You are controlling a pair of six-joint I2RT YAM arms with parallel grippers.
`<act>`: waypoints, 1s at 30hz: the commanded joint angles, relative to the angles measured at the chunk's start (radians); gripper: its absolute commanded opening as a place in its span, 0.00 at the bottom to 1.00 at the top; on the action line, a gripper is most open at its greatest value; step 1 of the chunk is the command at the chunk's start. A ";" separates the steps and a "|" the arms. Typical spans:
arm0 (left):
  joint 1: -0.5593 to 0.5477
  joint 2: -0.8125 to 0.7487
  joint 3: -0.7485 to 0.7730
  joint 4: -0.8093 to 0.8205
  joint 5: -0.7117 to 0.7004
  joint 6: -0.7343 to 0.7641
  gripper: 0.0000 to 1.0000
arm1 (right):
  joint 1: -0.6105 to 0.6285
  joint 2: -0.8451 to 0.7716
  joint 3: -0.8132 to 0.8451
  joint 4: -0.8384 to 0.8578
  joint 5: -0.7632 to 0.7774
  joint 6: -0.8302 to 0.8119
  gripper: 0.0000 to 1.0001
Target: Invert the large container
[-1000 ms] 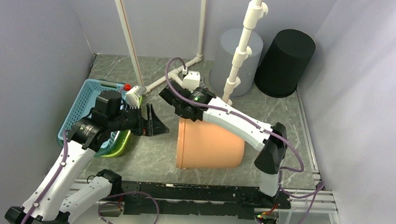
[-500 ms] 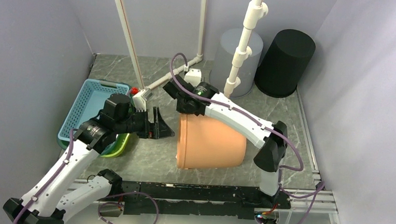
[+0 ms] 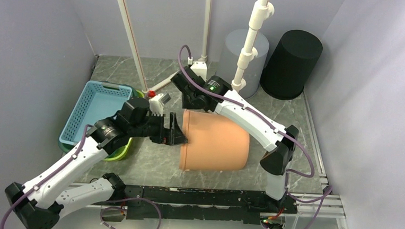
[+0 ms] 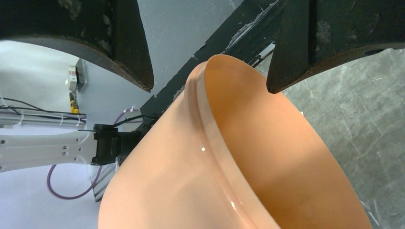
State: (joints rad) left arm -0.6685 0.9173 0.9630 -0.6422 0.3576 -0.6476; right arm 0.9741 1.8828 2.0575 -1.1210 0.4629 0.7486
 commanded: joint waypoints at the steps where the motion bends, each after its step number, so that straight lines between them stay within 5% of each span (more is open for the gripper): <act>1: -0.059 0.054 0.075 -0.007 -0.118 0.052 0.92 | 0.003 -0.167 -0.044 -0.022 -0.037 -0.030 0.38; 5: -0.061 0.045 0.073 -0.008 -0.192 0.066 0.88 | 0.012 -0.340 -0.251 0.108 -0.135 -0.059 0.52; 13: -0.062 0.097 0.095 0.021 -0.189 0.076 0.80 | 0.051 -0.601 -0.530 0.176 -0.192 -0.054 0.54; 21: -0.062 0.094 0.122 0.010 -0.212 0.095 0.88 | 0.051 -0.956 -0.872 0.189 -0.012 0.132 0.68; 30: -0.062 0.078 0.198 -0.026 -0.321 0.101 0.94 | 0.044 -1.075 -0.900 0.030 0.269 0.188 0.98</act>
State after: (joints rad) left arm -0.7261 1.0157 1.0824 -0.6662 0.1116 -0.5686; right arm 1.0237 0.7822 1.1381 -1.0183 0.5705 0.9031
